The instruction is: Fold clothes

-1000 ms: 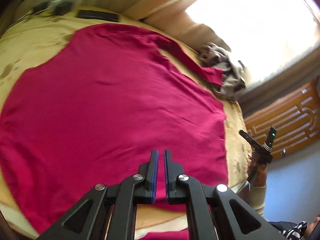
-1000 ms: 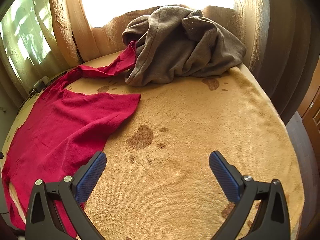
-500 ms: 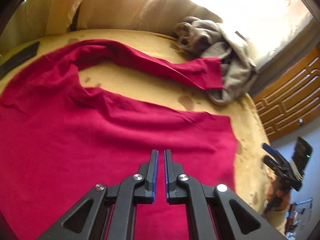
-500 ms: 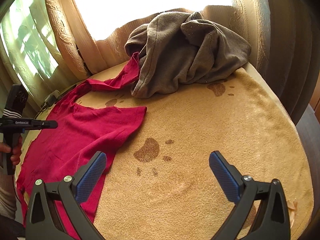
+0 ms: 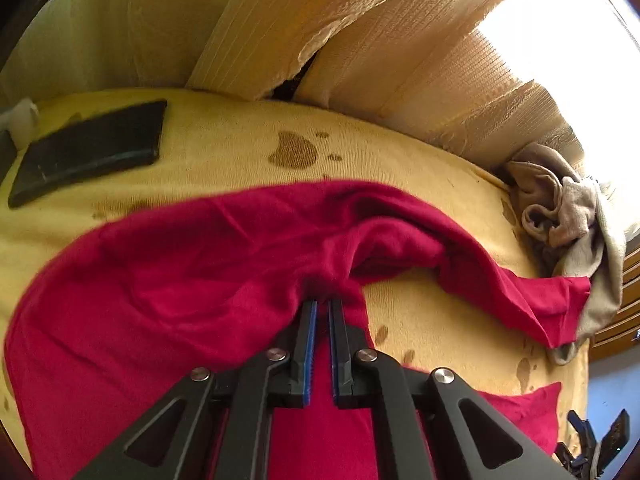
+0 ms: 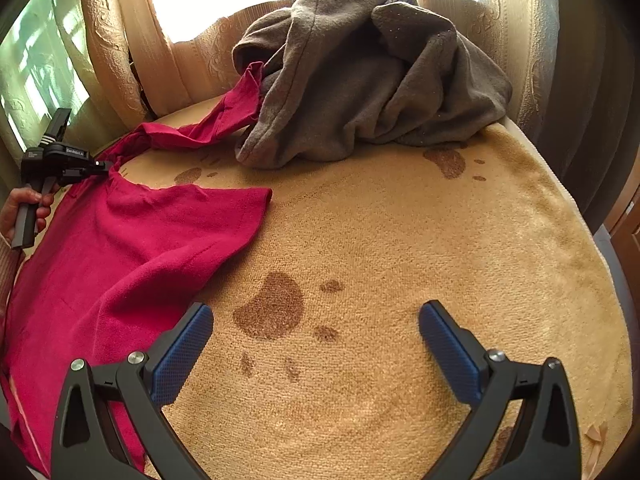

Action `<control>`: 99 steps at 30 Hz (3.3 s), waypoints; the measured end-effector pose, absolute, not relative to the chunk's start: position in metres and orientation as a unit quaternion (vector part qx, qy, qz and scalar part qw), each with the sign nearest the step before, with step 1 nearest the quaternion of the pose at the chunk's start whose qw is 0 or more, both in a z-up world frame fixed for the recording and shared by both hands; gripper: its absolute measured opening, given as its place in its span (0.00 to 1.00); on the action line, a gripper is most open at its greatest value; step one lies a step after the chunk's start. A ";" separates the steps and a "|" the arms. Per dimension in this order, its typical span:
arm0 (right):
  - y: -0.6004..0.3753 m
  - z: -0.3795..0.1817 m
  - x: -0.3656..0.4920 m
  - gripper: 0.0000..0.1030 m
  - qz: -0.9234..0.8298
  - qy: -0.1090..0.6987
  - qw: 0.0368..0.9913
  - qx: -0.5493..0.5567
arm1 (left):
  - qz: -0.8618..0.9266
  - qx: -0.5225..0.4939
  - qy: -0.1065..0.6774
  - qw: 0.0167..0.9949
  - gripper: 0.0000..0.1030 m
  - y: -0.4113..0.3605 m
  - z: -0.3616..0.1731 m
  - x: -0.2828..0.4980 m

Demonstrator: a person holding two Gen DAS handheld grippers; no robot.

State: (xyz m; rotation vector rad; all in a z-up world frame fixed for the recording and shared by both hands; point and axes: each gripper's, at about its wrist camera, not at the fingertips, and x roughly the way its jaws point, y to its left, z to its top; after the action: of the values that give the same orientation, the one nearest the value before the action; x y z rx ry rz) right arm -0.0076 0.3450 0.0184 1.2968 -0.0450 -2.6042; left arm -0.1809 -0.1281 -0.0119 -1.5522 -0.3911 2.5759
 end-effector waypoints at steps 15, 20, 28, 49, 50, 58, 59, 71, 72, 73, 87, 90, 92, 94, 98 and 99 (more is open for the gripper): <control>0.332 0.013 -0.010 1.00 -0.885 0.042 0.086 0.456 | 0.903 -0.424 -0.062 0.042 0.06 -0.119 -0.019 -0.196; 0.333 0.012 -0.013 1.00 -0.885 0.043 0.085 0.456 | 0.892 -0.446 -0.048 0.056 0.06 -0.092 0.001 -0.169; 0.328 0.012 -0.010 1.00 -0.885 0.041 0.085 0.456 | 0.820 -0.510 -0.082 0.248 0.06 0.005 0.030 -0.076; 0.336 0.017 -0.097 0.94 -0.750 -0.358 0.284 0.478 | 0.755 -0.536 -0.194 0.324 0.06 0.037 -0.006 -0.025; 0.333 0.017 -0.099 0.94 -0.752 -0.351 0.283 0.482 | 0.751 -0.540 -0.204 0.321 0.06 0.034 -0.011 -0.027; 0.313 0.014 -0.107 0.57 -0.785 -0.269 0.234 0.508 | 0.733 -0.555 -0.251 0.303 0.06 0.018 -0.030 -0.035; 0.309 0.014 -0.107 0.53 -0.786 -0.262 0.232 0.509 | 0.739 -0.551 -0.248 0.297 0.06 0.016 -0.028 -0.035; 0.274 0.044 -0.077 0.15 -0.806 -0.238 0.291 0.458 | 0.736 -0.552 -0.269 0.285 0.06 0.004 -0.027 -0.035; 0.264 0.048 -0.072 0.15 -0.806 -0.226 0.305 0.454 | 0.730 -0.554 -0.276 0.292 0.06 0.003 -0.027 -0.035; 0.253 0.051 -0.067 0.15 -0.806 -0.211 0.318 0.452 | 0.722 -0.556 -0.283 0.298 0.06 0.003 -0.027 -0.035; 0.185 0.032 -0.017 0.66 -0.830 0.013 0.342 0.441 | 0.674 -0.580 -0.341 0.307 0.06 -0.001 -0.040 -0.037; 0.187 0.032 -0.005 0.79 -0.830 0.030 0.351 0.432 | 0.665 -0.583 -0.349 0.311 0.06 -0.001 -0.042 -0.037; 0.192 0.033 0.003 0.79 -0.829 0.029 0.359 0.429 | 0.662 -0.583 -0.347 0.319 0.06 0.000 -0.041 -0.038; 0.202 0.037 0.009 0.79 -0.833 0.020 0.359 0.421 | 0.661 -0.583 -0.342 0.326 0.06 0.003 -0.039 -0.038; 0.240 0.052 0.008 0.79 -0.865 -0.028 0.314 0.391 | 0.651 -0.585 -0.348 0.336 0.06 0.006 -0.039 -0.038; 0.252 0.055 0.004 0.79 -0.878 -0.035 0.283 0.384 | 0.651 -0.584 -0.350 0.335 0.06 0.006 -0.038 -0.038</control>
State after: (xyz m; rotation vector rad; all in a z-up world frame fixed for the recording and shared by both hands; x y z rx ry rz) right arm 0.0043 0.2521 0.0551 1.0276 -0.0931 -2.3515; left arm -0.0379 0.0059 -0.0385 -1.5240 -0.9133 1.6981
